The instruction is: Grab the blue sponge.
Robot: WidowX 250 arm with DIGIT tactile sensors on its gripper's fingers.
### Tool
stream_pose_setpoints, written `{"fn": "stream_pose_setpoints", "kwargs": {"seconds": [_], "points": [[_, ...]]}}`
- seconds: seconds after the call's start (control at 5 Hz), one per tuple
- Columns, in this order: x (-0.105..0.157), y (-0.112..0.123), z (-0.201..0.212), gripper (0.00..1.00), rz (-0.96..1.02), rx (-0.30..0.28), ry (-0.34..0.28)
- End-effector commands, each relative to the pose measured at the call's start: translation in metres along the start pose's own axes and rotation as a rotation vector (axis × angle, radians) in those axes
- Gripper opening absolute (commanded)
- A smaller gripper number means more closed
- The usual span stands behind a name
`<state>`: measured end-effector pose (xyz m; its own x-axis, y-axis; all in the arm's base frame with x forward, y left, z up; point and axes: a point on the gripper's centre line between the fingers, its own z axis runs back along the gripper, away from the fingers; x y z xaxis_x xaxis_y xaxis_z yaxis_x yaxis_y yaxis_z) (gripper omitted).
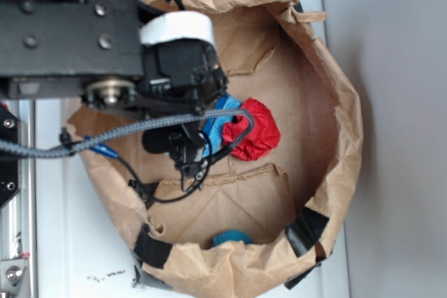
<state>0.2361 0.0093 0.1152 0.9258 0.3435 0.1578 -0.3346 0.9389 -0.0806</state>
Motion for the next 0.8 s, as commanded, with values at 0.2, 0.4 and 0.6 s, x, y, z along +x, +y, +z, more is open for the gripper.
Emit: {"fn": "stream_pose_setpoints", "kwargs": {"seconds": [0.2,0.4,0.6], "points": [[0.033,0.004,-0.052,1.0,-0.038,0.003,0.022],[0.032,0.003,-0.067,1.0,-0.05,-0.015,0.067],[0.024,0.003,-0.093,1.0,-0.094,0.017,0.091]]}}
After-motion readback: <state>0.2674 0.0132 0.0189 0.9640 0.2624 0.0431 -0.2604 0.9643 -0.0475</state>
